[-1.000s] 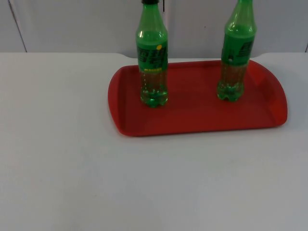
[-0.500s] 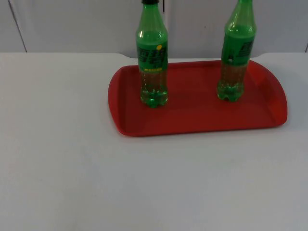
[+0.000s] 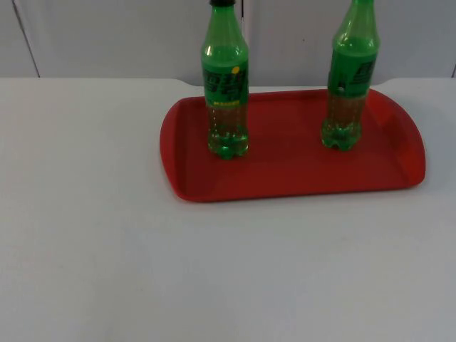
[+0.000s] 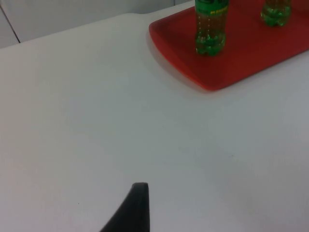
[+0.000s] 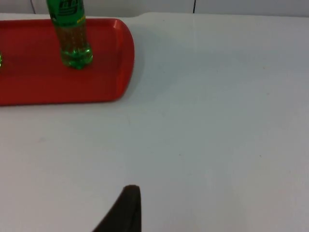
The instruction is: Place the bottle upright on the tray.
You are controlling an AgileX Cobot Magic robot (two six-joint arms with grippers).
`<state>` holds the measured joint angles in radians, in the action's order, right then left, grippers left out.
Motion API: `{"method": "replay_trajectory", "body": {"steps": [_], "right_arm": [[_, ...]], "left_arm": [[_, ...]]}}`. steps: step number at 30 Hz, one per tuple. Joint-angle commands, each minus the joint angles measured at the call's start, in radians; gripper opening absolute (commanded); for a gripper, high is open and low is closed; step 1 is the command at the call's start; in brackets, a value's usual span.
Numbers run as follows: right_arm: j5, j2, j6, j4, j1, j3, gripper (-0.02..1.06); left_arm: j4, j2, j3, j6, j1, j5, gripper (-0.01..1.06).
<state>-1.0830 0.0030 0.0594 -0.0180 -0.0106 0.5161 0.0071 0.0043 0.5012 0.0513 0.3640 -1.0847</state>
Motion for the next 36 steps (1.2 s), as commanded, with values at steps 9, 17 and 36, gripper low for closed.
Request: {"method": "replay_trajectory", "body": {"steps": [9, 17, 36], "right_arm": [[0.006, -0.003, -0.003, 0.002, -0.005, 0.0, 1.05], [0.006, -0.003, -0.003, 0.002, -0.005, 0.0, 1.05], [0.006, -0.003, -0.003, 0.002, -0.005, 0.0, 1.05]], "left_arm": [[0.005, -0.004, -0.005, -0.005, -0.004, 0.009, 1.05], [0.005, -0.004, -0.005, -0.005, -0.004, 0.009, 1.05], [0.011, -0.004, -0.005, -0.005, -0.046, 0.011, 1.05]]}}
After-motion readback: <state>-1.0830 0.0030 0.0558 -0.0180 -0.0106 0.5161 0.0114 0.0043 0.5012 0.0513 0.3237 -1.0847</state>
